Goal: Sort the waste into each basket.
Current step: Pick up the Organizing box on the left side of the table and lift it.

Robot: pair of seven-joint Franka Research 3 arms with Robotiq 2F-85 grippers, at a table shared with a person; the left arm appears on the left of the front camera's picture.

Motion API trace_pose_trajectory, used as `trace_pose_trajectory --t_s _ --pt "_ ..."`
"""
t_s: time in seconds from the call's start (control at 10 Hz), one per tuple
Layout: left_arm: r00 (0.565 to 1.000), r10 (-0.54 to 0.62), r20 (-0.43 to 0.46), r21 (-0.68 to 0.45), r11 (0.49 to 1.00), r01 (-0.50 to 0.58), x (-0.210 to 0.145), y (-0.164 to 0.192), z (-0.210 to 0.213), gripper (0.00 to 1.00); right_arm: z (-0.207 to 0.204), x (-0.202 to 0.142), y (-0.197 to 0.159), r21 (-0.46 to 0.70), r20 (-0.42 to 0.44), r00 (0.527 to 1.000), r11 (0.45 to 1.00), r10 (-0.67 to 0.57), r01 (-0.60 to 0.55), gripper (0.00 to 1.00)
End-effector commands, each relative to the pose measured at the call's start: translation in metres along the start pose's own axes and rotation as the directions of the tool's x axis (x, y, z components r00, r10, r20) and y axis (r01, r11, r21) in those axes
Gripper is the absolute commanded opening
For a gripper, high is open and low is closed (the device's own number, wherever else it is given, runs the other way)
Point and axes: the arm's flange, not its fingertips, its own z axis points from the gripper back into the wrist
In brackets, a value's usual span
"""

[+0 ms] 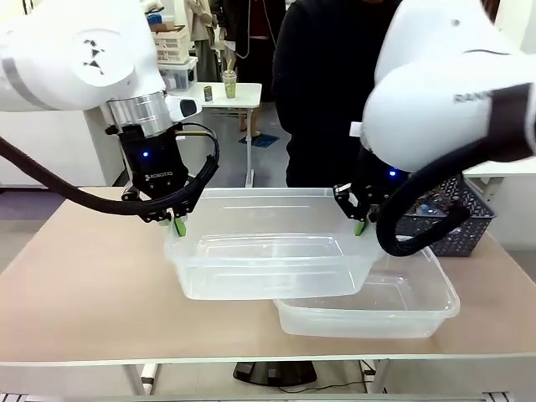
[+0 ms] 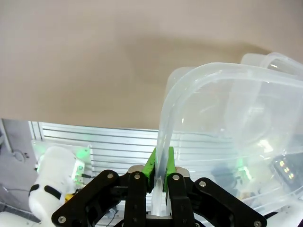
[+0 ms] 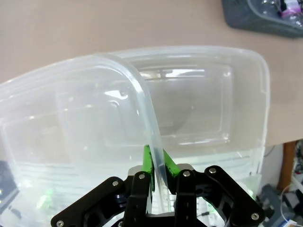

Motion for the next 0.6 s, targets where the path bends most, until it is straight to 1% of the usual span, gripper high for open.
trace_pose_trajectory --t_s 0.0,0.1,0.2,0.5 --pt "0.999 0.035 -0.003 0.048 0.998 -0.035 0.015 0.008 0.005 0.06 -0.002 -0.005 -0.023 0.017 0.035 0.999 1.000 -0.025 0.024 0.06" --pt "0.999 0.052 -0.013 0.067 0.996 -0.051 0.022 0.009 -0.001 0.06 0.000 -0.008 -0.023 0.024 0.036 0.999 0.999 -0.028 0.027 0.06" --pt "1.000 0.002 -0.010 0.006 1.000 -0.002 0.006 0.001 -0.004 0.06 0.001 -0.004 -0.003 0.015 0.016 1.000 1.000 -0.009 0.009 0.06" --pt "1.000 0.002 -0.010 0.006 1.000 -0.002 0.006 0.001 -0.004 0.06 0.001 -0.004 -0.003 0.015 0.016 1.000 1.000 -0.009 0.009 0.06"
